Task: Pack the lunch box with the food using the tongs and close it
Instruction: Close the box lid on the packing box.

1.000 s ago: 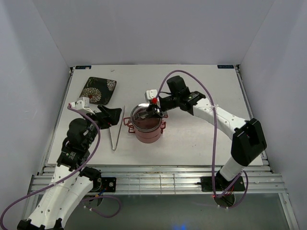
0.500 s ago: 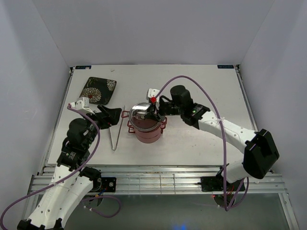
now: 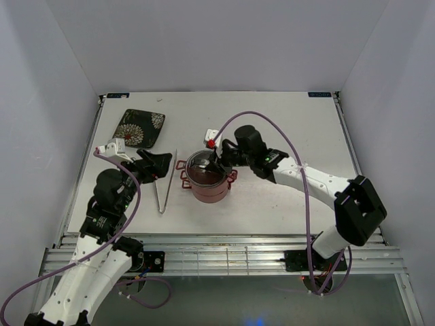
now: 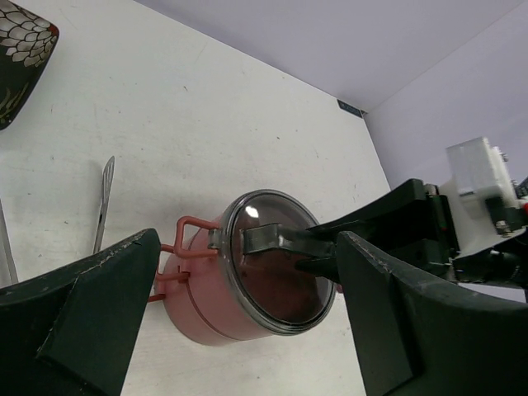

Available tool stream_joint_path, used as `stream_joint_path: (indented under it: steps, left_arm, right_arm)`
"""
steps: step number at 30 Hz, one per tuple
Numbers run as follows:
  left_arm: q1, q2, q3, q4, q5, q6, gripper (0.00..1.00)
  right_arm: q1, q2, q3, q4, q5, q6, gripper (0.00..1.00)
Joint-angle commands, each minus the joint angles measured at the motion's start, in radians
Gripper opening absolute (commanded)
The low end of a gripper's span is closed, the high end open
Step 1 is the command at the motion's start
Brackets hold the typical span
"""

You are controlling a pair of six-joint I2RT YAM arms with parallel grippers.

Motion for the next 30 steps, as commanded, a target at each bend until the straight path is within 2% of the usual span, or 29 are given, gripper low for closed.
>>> stream_joint_path:
  steps: [1,8,9,30]
  left_arm:
    - [0.004,-0.005,0.010,0.005,0.008,-0.002,0.98]
    - [0.004,0.005,0.014,0.003,0.008,0.003,0.98]
    - [0.004,0.005,0.016,0.002,0.008,0.004,0.98]
    - [0.004,0.041,0.024,0.019,0.015,0.000,0.98]
  right_arm:
    - [0.000,0.014,0.039,0.004,-0.012,-0.022,0.08]
    - [-0.015,0.057,0.078,-0.045,-0.073,-0.067,0.08]
    - [-0.018,0.060,0.083,-0.092,-0.094,-0.076,0.08]
    - [-0.044,0.060,0.109,-0.183,-0.021,-0.070,0.08]
